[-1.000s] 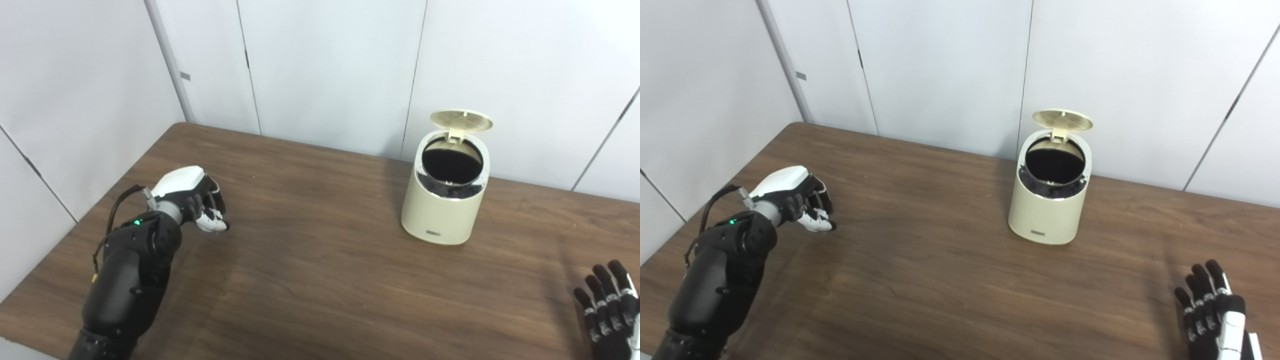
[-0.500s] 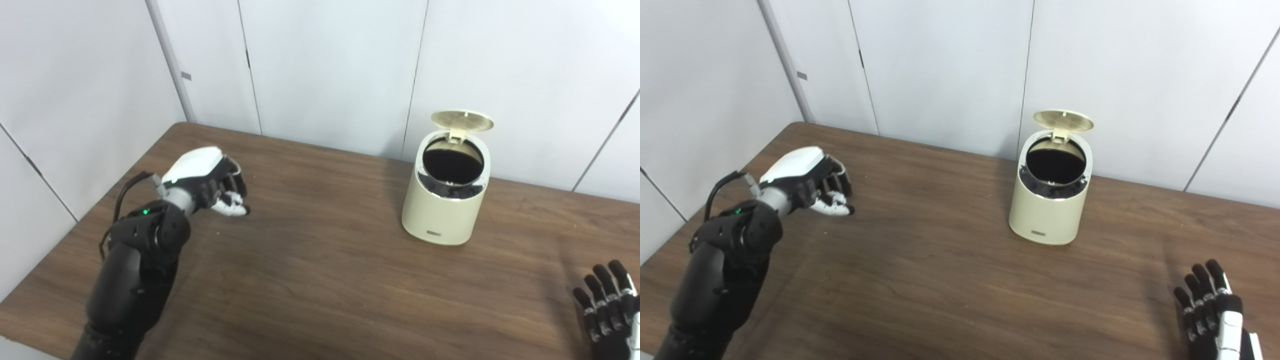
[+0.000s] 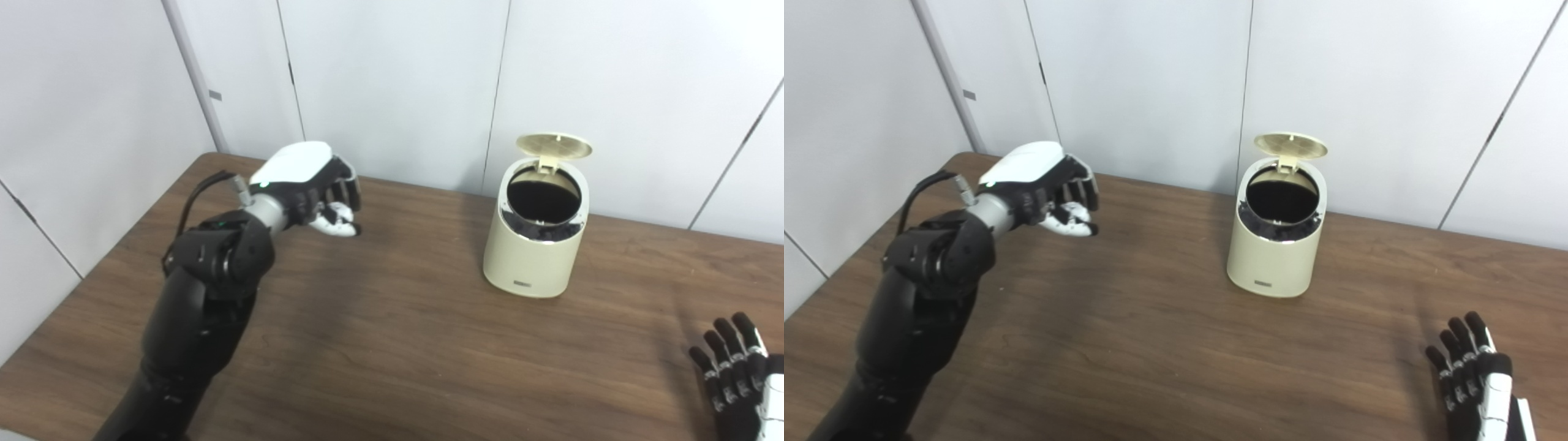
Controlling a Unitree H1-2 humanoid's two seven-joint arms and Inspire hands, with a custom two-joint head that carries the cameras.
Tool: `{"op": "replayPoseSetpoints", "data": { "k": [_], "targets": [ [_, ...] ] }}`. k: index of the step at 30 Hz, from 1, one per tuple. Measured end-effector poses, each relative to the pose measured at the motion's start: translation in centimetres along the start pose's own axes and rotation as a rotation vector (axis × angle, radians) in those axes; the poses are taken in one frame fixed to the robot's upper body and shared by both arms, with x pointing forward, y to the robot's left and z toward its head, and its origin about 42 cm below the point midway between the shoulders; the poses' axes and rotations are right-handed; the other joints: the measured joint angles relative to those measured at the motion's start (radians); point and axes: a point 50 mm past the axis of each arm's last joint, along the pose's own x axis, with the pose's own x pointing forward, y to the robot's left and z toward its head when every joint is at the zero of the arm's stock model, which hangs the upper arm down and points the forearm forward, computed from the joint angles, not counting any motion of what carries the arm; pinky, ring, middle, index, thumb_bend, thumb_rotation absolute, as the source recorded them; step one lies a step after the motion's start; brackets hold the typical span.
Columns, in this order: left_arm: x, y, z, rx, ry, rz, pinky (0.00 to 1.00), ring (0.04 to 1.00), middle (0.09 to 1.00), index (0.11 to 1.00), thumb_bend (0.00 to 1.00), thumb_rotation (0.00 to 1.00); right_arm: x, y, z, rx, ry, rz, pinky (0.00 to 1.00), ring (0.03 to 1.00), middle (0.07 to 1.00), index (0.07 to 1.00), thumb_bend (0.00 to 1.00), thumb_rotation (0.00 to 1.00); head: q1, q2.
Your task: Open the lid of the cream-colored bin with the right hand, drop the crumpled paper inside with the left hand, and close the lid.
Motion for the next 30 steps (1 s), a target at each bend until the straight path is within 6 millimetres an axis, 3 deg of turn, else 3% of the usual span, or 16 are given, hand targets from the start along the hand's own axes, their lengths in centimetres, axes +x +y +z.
{"op": "replayPoseSetpoints", "data": {
  "k": [6, 10, 13, 17, 22, 30],
  "targets": [
    [1.0, 0.3, 2.8, 0.017, -0.069, 0.004, 0.41, 0.395, 0.481, 0.491, 0.50, 0.00, 0.1, 0.1, 0.0, -0.002, -0.006, 0.003, 0.94, 0.965, 0.961, 0.970, 0.43, 0.96, -0.038, -0.005],
    [1.6, 0.7, 3.3, 0.024, -0.081, 0.009, 0.41, 0.390, 0.474, 0.499, 0.50, 0.00, 0.4, 0.2, -0.1, -0.016, -0.007, 0.009, 0.94, 0.961, 0.962, 0.984, 0.44, 0.95, -0.077, -0.009],
    [1.9, 0.5, 3.9, 0.020, -0.095, 0.005, 0.44, 0.396, 0.463, 0.503, 0.50, 0.00, 0.5, 0.2, -0.2, -0.017, -0.008, 0.009, 0.92, 0.960, 0.961, 0.993, 0.46, 0.93, -0.078, -0.012],
    [2.2, 0.3, 4.9, -0.006, -0.115, 0.006, 0.38, 0.377, 0.464, 0.502, 0.50, 0.00, 0.6, 0.2, -0.2, -0.017, -0.015, 0.007, 0.88, 0.946, 0.948, 0.973, 0.48, 0.87, -0.074, -0.011],
    [3.2, 0.1, 6.7, -0.011, -0.157, -0.002, 0.33, 0.359, 0.446, 0.530, 0.49, 0.00, 0.7, 0.1, -0.1, -0.017, -0.031, 0.010, 0.91, 0.959, 0.963, 0.991, 0.49, 0.88, -0.074, -0.012],
    [3.8, -0.4, 11.0, -0.029, -0.230, 0.028, 0.36, 0.401, 0.496, 0.487, 0.48, 0.00, 0.8, 0.1, -0.2, -0.010, -0.039, 0.022, 0.90, 0.965, 0.969, 0.996, 0.48, 0.85, -0.069, -0.023]
  ]
}}
